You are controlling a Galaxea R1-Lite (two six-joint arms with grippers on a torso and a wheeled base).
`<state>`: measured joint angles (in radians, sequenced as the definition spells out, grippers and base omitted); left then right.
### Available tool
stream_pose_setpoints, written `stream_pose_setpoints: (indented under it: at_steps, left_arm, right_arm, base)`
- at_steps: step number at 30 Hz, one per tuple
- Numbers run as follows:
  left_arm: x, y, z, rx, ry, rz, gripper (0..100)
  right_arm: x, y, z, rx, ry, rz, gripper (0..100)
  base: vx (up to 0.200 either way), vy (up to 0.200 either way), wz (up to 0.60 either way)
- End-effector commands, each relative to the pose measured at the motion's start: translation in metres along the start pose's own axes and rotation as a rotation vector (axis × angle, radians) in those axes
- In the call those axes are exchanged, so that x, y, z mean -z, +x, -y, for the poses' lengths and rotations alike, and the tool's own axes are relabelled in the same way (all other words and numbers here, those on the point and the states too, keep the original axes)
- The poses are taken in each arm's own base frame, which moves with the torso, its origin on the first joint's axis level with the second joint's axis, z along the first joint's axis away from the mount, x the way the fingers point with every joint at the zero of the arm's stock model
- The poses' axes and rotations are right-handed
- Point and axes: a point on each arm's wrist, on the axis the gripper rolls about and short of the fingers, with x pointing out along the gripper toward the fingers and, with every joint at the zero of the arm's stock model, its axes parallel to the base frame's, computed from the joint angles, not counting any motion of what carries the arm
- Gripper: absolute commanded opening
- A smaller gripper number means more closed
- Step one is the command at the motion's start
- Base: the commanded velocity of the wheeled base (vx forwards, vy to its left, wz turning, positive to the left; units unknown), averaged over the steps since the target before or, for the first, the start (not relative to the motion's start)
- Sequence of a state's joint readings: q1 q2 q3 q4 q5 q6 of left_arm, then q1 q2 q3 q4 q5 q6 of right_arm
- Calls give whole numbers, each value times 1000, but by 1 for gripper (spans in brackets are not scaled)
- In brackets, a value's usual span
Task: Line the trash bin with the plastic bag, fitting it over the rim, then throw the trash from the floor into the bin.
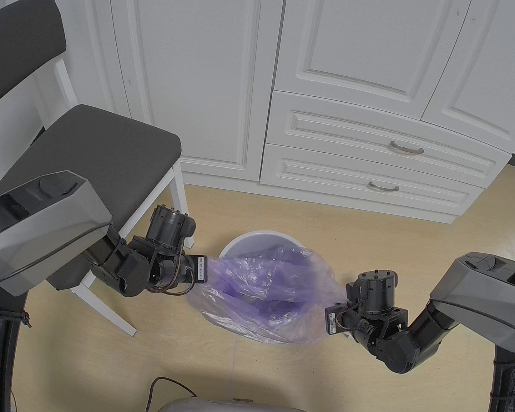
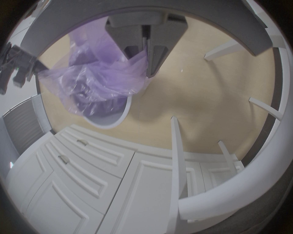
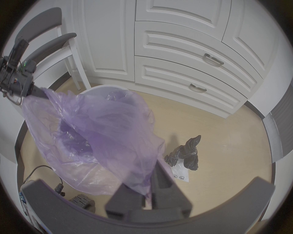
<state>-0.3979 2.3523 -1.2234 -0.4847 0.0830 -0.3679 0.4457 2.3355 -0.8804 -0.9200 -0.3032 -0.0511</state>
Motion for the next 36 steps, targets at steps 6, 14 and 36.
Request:
stream_pose_setpoints:
  at_steps: [6, 14, 36]
  left_arm:
    - [-11, -7, 11, 67, -62, 128, 0]
    - [-10, -9, 13, 88, -60, 161, 0]
    - [-5, -14, 13, 79, 3, 151, 0]
  right_arm:
    - [11, -13, 14, 6, -106, 16, 100]
    - [29, -24, 24, 11, -247, 77, 100]
    - [44, -57, 19, -125, -534, 250, 100]
  base:
    - [0, 0, 0]
    - [0, 0, 0]
    - [0, 0, 0]
